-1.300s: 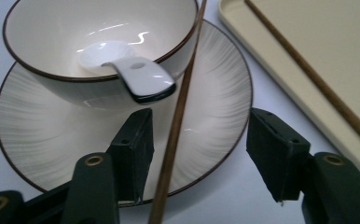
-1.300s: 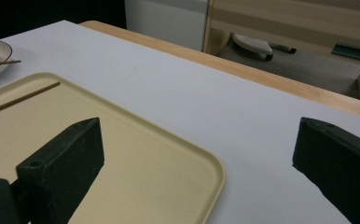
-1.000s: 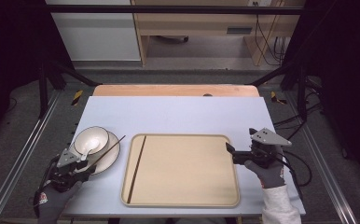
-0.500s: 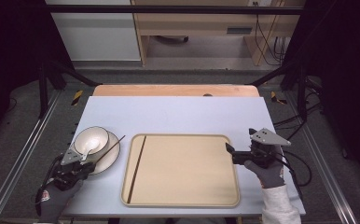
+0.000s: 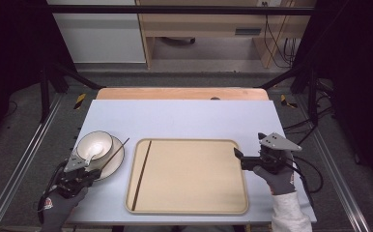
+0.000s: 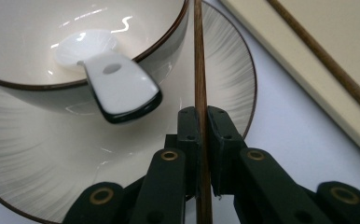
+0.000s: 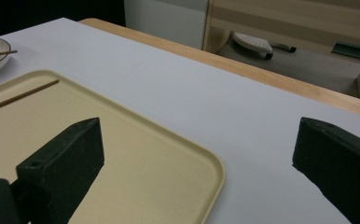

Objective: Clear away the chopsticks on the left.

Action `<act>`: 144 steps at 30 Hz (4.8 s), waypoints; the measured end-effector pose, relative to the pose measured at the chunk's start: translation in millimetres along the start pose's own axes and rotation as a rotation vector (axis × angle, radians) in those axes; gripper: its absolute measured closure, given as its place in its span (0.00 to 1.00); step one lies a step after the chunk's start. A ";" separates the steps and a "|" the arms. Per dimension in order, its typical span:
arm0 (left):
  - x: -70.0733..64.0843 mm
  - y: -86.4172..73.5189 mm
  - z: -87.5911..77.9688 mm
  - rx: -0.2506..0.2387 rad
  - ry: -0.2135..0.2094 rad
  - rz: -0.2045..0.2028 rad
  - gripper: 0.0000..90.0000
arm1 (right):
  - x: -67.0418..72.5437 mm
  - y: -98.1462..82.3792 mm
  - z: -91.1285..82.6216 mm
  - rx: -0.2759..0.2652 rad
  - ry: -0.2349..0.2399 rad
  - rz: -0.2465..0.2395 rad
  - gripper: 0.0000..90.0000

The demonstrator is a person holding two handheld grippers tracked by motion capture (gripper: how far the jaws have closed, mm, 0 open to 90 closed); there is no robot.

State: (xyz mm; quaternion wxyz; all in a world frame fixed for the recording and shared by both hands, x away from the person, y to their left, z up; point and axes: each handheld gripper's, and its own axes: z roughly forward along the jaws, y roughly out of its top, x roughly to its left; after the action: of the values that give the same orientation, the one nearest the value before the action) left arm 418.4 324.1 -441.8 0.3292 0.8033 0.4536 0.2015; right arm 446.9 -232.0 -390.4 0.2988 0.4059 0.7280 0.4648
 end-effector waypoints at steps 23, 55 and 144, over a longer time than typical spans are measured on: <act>-56.0 19.9 -5.4 -0.136 0.036 -0.085 0.94 | -1.7 1.1 -3.8 -0.012 -0.004 0.002 0.02; -121.5 44.5 14.9 -0.290 0.098 -0.258 0.94 | -2.4 1.7 -6.5 -0.024 -0.007 0.007 0.02; -132.7 66.6 18.7 -0.294 -0.005 -0.166 0.67 | -3.2 1.7 -7.1 -0.027 -0.013 0.004 0.02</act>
State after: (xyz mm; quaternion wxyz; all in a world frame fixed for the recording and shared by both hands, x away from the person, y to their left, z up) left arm 402.4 178.6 -410.9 0.4599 0.7066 0.4833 0.2360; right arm 443.2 -237.4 -385.9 0.3081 0.4062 0.7188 0.4727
